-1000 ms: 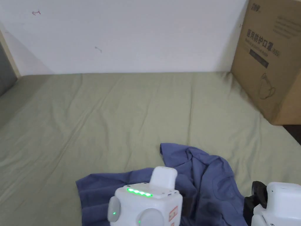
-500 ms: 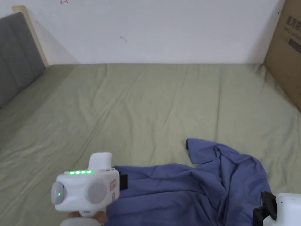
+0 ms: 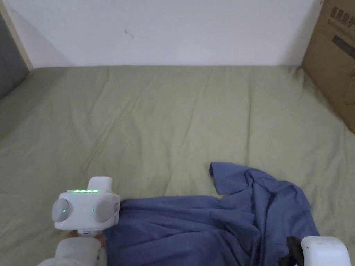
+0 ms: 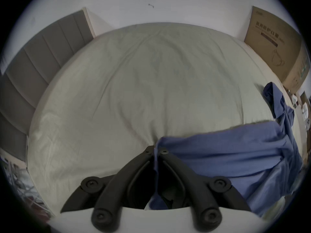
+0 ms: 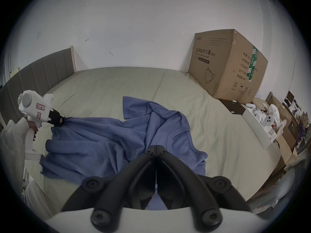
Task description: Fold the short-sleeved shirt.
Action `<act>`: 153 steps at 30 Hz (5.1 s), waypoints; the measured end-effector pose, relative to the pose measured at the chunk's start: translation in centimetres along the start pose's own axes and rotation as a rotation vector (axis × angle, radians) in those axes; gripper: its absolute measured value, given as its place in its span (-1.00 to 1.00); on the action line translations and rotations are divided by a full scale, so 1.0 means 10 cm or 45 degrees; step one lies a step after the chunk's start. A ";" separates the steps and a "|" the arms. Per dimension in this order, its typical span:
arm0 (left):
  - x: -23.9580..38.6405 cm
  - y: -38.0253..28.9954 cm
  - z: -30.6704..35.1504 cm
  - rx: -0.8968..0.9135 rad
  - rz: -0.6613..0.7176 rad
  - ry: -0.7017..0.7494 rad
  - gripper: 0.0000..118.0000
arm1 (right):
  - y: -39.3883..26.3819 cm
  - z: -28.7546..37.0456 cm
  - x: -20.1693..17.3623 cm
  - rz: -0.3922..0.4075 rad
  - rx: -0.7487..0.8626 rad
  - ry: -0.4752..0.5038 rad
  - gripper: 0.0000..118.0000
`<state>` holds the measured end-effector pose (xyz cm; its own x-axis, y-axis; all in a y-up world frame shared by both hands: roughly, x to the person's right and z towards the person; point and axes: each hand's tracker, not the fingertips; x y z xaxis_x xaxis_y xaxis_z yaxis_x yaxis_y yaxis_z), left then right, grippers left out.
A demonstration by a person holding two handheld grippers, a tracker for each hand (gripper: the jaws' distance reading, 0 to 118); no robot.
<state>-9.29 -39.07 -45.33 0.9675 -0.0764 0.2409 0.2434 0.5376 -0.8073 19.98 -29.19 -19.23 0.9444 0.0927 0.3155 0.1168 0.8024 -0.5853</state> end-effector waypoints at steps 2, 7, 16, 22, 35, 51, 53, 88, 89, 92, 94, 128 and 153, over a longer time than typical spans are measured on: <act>0.03 0.02 -0.01 -0.046 -0.122 -0.011 -0.99 | 0.01 -0.02 0.01 0.007 -0.010 0.006 -1.00; -0.12 0.05 0.21 0.020 0.020 -0.066 -0.99 | 0.35 -0.23 0.14 -0.034 -0.019 0.097 -1.00; -0.09 0.12 0.52 0.113 0.030 -0.116 -0.99 | 1.03 -1.86 0.31 0.178 -0.256 0.126 0.28; -0.10 0.15 0.47 0.108 0.057 -0.143 -0.99 | 0.81 -2.92 0.36 0.184 -0.544 0.121 0.27; -0.21 0.45 0.74 0.160 0.091 -0.145 -0.99 | 1.43 -2.51 1.10 -0.158 -0.373 0.193 -0.81; -0.15 2.55 2.41 0.719 0.064 -0.061 -0.99 | 3.55 -0.93 1.50 -0.271 0.113 0.142 -0.81; -0.16 2.79 2.58 0.770 0.078 -0.041 -0.99 | 3.87 -0.82 1.49 -0.277 0.175 0.135 -0.81; 0.08 1.57 -0.07 0.317 0.038 0.099 -0.99 | 2.20 -2.68 0.95 -0.320 -0.362 0.115 -0.81; 0.08 1.45 -0.11 0.297 0.005 0.103 -0.99 | 2.08 -2.70 0.99 -0.334 -0.367 0.112 -0.81; -0.01 1.08 -0.10 0.296 -0.034 0.103 -0.99 | 1.77 -2.59 1.13 -0.366 -0.374 0.131 -0.81; -0.09 0.79 0.10 0.321 -0.051 0.060 -0.99 | 1.57 -2.38 1.22 -0.385 -0.369 0.149 -0.81; -0.39 -1.42 2.17 0.285 0.000 -0.144 -0.39 | -0.24 0.40 0.32 -0.152 -0.221 0.133 -0.26; -0.42 1.43 -0.30 0.143 0.185 -0.117 0.61 | 0.31 -1.12 0.35 -0.164 -0.257 0.200 -0.94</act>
<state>-9.66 -33.60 -59.54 0.9804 0.0833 0.1783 0.0873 0.6280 -0.7733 27.08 -32.98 -28.33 0.9519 -0.1076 0.2869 0.2831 0.6665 -0.6897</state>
